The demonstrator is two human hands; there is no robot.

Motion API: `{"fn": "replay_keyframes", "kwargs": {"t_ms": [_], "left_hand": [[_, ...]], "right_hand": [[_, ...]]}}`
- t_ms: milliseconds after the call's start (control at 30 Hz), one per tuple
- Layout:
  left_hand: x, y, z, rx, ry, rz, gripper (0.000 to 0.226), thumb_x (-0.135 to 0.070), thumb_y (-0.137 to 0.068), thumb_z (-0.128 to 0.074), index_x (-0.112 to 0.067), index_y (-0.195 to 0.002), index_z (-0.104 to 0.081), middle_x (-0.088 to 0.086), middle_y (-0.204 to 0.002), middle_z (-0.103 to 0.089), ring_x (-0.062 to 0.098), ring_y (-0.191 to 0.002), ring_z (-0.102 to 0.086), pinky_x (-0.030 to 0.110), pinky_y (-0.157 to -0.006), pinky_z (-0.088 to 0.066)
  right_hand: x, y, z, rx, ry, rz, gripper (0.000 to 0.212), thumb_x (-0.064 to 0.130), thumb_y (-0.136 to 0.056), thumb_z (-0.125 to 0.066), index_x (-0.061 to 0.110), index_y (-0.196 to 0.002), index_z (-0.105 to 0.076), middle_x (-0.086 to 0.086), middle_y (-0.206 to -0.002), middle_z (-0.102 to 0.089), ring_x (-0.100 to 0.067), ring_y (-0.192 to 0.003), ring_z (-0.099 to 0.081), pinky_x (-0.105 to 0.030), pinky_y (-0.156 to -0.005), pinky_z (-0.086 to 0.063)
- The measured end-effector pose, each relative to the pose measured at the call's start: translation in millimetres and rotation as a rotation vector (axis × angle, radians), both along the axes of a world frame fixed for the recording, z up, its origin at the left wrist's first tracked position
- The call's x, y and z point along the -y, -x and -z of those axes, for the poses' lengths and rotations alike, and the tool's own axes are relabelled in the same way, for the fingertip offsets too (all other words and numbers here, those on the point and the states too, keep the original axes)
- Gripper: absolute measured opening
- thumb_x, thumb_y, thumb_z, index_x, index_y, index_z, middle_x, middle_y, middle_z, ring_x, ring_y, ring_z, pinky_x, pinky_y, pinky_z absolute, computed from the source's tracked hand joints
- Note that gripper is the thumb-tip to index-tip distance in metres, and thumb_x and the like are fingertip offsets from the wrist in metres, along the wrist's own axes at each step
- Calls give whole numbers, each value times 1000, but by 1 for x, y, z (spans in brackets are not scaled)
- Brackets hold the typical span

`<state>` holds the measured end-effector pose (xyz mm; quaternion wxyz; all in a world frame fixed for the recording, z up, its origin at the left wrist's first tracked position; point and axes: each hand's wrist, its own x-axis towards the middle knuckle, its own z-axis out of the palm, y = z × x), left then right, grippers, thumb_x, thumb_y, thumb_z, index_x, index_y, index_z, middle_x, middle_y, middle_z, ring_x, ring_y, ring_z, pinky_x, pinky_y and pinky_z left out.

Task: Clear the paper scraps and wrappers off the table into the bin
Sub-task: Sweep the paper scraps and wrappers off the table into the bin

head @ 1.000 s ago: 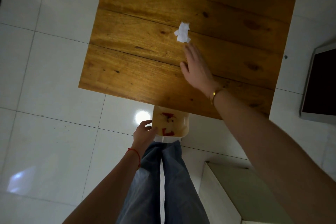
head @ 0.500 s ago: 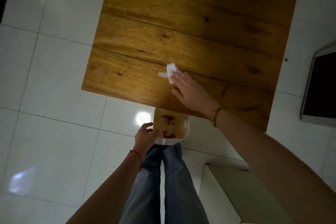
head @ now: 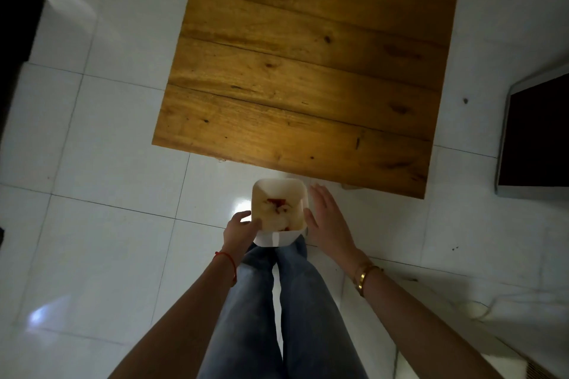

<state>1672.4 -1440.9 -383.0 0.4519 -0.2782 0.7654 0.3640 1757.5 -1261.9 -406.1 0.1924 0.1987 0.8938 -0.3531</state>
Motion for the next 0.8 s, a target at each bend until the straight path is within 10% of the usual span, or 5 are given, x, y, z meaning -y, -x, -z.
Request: {"fn": "replay_keyframes", "kwargs": {"t_ms": [333, 800], "left_hand": [[-15, -7, -86, -187, -101, 5, 43, -17, -81, -60, -12, -123, -55, 13, -119, -64, 25, -96, -59, 43, -94, -51], [-59, 82, -145, -320, -190, 177, 45, -17, -82, -59, -11, -126, -52, 13, -118, -64, 30, -106, -59, 41, -94, -49]], "right_hand": [[-8, -8, -70, 96, 305, 418, 27, 34, -101, -36, 26, -116, -57, 8, -94, -63, 0, -79, -57, -8, -58, -37], [-48, 72, -136, -79, 218, 430, 28, 23, -102, -38, 14, -120, -57, -1, -100, -62, -13, -83, -55, -24, -64, -41]]}}
